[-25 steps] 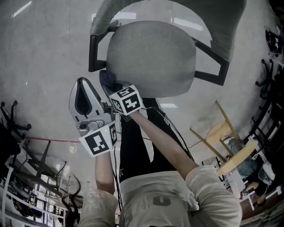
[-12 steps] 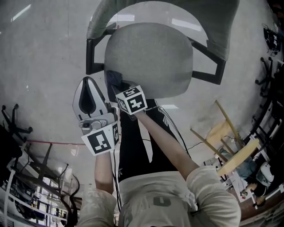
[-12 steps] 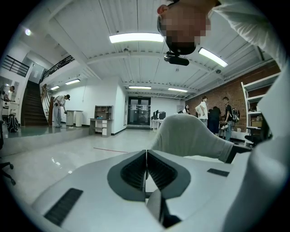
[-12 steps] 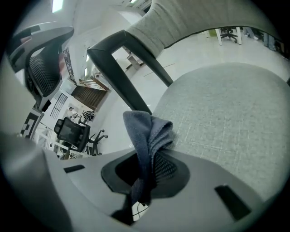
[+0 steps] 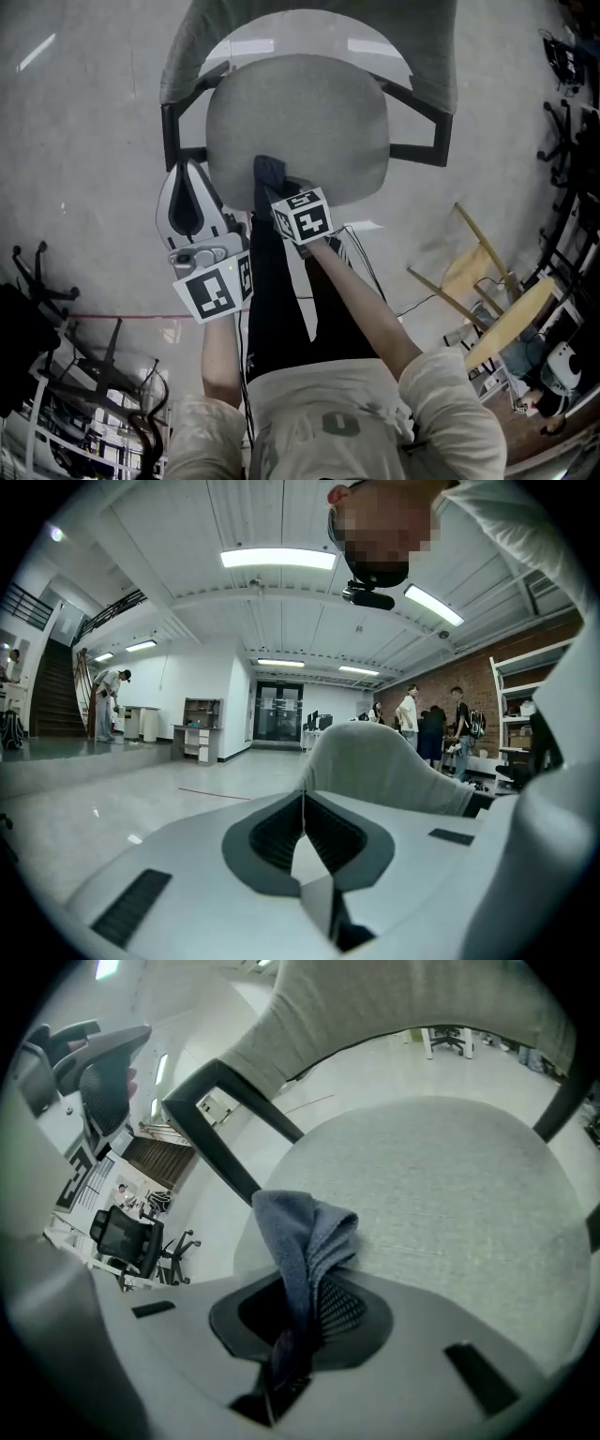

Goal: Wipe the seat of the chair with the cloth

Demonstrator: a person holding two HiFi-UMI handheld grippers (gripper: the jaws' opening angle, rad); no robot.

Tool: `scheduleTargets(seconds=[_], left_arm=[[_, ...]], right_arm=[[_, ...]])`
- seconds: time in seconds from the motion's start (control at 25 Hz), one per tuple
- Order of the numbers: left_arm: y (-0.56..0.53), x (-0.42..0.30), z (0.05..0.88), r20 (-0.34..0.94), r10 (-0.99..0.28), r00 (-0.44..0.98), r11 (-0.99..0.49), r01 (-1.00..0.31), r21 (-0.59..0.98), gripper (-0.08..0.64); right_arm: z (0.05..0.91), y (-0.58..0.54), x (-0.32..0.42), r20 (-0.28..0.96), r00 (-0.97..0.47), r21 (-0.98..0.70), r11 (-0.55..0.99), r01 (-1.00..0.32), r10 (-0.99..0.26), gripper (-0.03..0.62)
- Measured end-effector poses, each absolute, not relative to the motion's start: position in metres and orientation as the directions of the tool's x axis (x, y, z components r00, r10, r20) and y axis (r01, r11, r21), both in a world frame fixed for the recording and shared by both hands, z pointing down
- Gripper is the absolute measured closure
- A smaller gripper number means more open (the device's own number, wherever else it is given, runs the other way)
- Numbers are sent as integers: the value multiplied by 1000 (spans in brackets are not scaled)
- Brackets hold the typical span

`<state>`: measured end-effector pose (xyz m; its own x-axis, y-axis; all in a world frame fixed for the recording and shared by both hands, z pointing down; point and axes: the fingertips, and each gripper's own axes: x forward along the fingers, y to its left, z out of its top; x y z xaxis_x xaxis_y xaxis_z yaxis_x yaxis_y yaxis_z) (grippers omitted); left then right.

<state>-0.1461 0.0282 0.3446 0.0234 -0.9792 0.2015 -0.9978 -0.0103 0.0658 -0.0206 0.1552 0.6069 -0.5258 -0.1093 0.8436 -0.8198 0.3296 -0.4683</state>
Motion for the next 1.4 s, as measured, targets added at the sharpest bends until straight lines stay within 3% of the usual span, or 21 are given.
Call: scheduleTargets(seconds=[0.8, 1.4], left_arm=[[23, -107, 337, 197, -973, 116, -108, -993, 53, 540], [35, -84, 332, 199, -970, 137, -130, -990, 50, 540]], right_arm=[[605, 159, 212, 954, -196, -145, 226, -963, -226, 543], [603, 166, 277, 977, -51, -9, 201, -979, -205, 543]])
